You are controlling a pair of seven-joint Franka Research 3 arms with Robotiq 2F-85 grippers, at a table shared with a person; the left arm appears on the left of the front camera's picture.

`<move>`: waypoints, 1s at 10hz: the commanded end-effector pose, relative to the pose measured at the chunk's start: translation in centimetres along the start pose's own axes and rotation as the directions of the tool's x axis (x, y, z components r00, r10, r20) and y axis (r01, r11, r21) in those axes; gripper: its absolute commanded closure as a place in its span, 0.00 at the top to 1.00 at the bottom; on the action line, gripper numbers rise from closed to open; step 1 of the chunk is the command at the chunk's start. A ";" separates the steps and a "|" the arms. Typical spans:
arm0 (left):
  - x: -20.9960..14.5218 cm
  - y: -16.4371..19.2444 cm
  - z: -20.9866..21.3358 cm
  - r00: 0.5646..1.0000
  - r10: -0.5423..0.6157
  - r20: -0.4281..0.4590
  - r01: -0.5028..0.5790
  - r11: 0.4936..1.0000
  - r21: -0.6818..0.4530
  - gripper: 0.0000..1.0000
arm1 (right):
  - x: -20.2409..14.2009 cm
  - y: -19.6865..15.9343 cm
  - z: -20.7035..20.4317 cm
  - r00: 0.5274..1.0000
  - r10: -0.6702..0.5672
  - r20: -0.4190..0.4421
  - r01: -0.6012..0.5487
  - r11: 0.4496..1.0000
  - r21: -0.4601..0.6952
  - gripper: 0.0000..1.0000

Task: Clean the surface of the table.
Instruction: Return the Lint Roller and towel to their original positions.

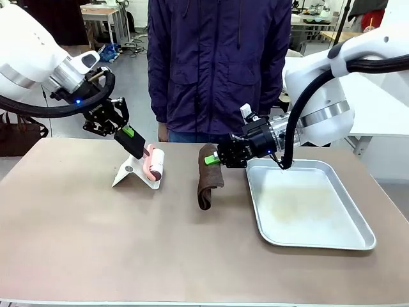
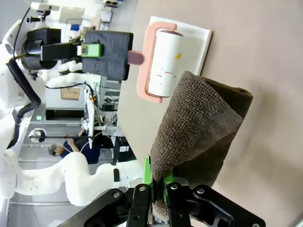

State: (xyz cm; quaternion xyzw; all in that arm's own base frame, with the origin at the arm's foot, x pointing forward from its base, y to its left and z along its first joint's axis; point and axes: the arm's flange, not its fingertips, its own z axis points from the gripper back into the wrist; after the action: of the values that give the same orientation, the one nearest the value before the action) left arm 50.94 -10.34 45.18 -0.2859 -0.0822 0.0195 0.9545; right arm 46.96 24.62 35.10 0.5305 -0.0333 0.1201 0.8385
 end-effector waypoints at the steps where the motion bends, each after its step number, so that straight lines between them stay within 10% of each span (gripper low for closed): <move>1: 1.1 -0.1 -0.1 1.000 0.030 -0.011 -0.030 1.000 0.010 0.22 | 0.1 -0.1 -0.5 1.000 -0.019 0.015 0.019 1.000 -0.004 0.10; 10: 2.8 3.6 -2.8 1.000 0.009 -0.004 -0.010 0.999 -0.037 0.22 | 1.3 -0.6 -0.3 0.999 -0.038 -0.009 0.038 0.999 0.002 0.10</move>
State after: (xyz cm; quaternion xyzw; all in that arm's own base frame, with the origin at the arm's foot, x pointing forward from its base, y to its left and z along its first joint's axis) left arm 53.63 -9.29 41.53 -0.2958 -0.0653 0.0237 0.9527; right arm 47.63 24.59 34.21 0.5306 -0.0259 0.1123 0.8397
